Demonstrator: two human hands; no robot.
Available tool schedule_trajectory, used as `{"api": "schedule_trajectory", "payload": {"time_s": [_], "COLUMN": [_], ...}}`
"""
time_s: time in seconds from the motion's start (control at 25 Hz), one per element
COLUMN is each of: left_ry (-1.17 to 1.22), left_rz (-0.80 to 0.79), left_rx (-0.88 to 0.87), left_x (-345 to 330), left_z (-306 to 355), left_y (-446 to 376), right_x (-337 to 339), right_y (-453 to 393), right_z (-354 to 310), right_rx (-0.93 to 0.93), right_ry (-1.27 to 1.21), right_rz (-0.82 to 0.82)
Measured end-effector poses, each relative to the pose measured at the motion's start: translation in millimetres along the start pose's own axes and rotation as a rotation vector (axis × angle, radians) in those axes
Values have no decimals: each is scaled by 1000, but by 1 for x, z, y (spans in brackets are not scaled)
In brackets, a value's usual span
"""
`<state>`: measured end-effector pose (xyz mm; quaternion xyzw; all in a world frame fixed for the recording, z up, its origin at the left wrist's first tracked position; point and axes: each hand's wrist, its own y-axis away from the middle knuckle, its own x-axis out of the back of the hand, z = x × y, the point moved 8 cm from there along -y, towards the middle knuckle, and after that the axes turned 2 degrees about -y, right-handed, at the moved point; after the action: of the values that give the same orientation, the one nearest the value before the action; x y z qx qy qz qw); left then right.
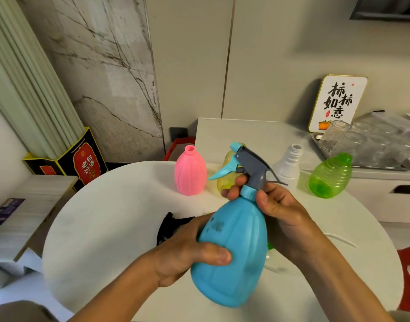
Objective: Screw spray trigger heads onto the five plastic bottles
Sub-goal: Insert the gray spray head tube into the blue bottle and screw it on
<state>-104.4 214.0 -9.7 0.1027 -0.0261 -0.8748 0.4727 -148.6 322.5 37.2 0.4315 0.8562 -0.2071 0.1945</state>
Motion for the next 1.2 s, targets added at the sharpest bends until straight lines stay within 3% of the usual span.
{"api": "schedule_trajectory", "payload": {"time_s": [0.12,0.36,0.44,0.56,0.64,0.72,0.92,1.04,1.2], "left_ry": [26,0,-179,-585,-682,-698,-475,-541,-680], "left_rz": [43,44,113,344,478,509,729,728,708], "left_rx": [-20,7,-41,-153,-199,-206,-224,-135,25], "left_x": [6,17,25,20,19,33,154,214,261], "left_z": [3,4,12,27,33,38,72,65,17], "left_y": [-1,0,1,9,11,12,35,31,25], "right_x": [7,9,14,9,-6,-15,10,14,5], "right_y": [3,3,6,8,1,-3,5,6,6], "right_z": [-3,-4,-8,-10,-6,-4,14,37,54], "right_rx": [63,106,161,236,253,275,119,-14,-59], "right_ry": [43,79,185,380,511,628,683,696,795], "right_rz": [129,206,314,416,376,325,330,293,185]}}
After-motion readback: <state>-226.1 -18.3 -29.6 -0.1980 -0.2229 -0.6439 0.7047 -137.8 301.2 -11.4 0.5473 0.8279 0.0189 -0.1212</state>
